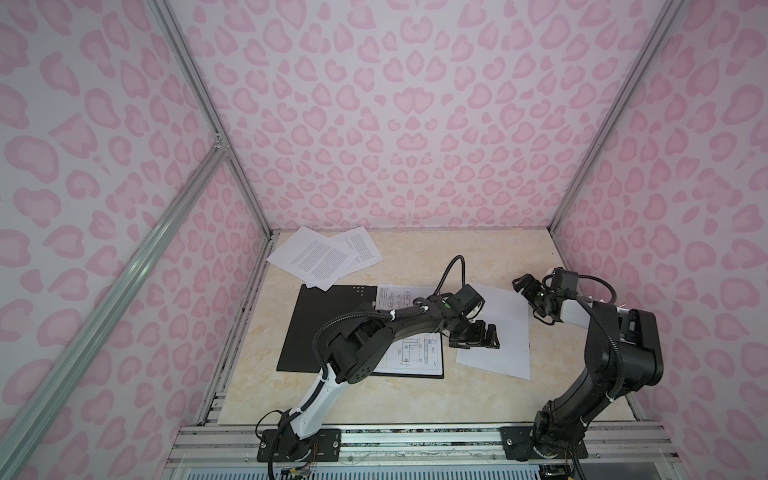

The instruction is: Put the files into the folder

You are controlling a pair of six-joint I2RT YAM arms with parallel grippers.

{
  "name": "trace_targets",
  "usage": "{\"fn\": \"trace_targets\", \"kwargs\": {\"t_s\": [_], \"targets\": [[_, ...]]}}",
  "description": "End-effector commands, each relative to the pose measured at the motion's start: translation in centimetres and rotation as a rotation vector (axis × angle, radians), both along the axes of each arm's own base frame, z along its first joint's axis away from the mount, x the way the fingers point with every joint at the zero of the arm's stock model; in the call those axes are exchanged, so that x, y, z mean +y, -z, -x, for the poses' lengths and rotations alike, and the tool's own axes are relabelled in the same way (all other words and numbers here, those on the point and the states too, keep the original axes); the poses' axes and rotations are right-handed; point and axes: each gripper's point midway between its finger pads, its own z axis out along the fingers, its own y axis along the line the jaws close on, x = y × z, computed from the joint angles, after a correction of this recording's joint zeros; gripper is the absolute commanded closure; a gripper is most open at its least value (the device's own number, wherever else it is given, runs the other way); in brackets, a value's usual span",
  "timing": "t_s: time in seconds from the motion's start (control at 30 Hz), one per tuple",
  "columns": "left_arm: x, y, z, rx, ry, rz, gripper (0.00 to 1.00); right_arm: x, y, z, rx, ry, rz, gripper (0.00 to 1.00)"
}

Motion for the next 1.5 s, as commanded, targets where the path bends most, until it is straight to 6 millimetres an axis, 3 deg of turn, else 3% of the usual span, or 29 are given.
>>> {"fn": "trace_targets", "kwargs": {"t_s": [0.0,0.2,0.43,0.77,0.97,1.17,1.47], "targets": [[4.3,3.9,-1.3,0.0,-0.112,-0.2,0.02,1.5,2.0,3.1,0.16,-0.053,-0.048,0.03],[5.9,4.0,-2.1,-0.022,-0.135,-0.228,0.02,2.8,2.9,4.8,0.25,-0.103,-0.102,0.03],[5.8,4.7,-2.1,-0.011,-0.135,-0.23,0.02,5.3,1.7,6.1,0.213,-0.163,-0.201,0.03],[5.8,5.0,-2.1,-0.003,-0.14,-0.229,0.02,6.6,0.6,9.4,0.193,-0.148,-0.259,0.03],[6.0,5.2,-2.0,0.008,-0.145,-0.225,0.02,6.9,-1.1,9.1,0.084,-0.162,-0.272,0.05],[6.0,5.0,-2.1,0.006,-0.147,-0.219,0.02,6.2,-1.9,8.7,0.051,-0.133,-0.231,0.2],[6.0,5.0,-2.0,0.012,-0.146,-0.211,0.02,5.7,-0.6,9.5,0.09,-0.113,-0.193,0.62]]}}
